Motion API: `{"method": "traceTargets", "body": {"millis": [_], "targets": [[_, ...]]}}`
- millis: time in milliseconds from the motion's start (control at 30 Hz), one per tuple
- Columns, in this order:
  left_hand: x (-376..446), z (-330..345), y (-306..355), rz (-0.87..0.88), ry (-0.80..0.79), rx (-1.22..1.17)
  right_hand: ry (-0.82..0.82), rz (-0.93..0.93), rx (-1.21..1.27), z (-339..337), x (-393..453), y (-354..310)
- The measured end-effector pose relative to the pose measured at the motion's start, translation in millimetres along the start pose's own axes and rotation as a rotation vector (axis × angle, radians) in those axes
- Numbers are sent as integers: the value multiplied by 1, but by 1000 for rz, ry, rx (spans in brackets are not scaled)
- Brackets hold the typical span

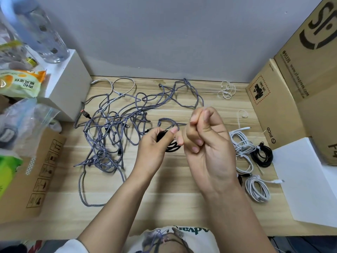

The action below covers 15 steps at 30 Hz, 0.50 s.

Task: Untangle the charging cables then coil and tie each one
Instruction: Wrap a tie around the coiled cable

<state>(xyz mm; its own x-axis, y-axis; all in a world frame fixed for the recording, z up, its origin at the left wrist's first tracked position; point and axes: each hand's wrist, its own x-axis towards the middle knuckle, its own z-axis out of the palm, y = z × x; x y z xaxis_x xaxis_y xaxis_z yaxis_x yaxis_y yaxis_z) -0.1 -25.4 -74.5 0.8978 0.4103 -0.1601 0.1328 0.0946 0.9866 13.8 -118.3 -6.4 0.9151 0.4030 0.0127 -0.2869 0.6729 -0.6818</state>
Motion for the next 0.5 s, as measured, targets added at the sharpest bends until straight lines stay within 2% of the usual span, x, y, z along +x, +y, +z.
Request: {"method": "traceTargets", "body": {"millis": [133,200,267,333,400,500], "targets": [[6,2,1,83,39,69,-24,54,-138,5,-9,10],[5,5,-1,70,47,52,-68,52,-180,6,-9,8],[1,6,-4,-38,52,-73,-81,-8,-174,2,-4,5],[-1,8,-7,-243,60,-314,-59,-106,-172,-7,2,6],[-2,10,-6,-390,55,-524,7,-121,-220,-18,7,13],[-7,18,1,-409,-5,-691,112,-35,-314,-29,10,26]]}}
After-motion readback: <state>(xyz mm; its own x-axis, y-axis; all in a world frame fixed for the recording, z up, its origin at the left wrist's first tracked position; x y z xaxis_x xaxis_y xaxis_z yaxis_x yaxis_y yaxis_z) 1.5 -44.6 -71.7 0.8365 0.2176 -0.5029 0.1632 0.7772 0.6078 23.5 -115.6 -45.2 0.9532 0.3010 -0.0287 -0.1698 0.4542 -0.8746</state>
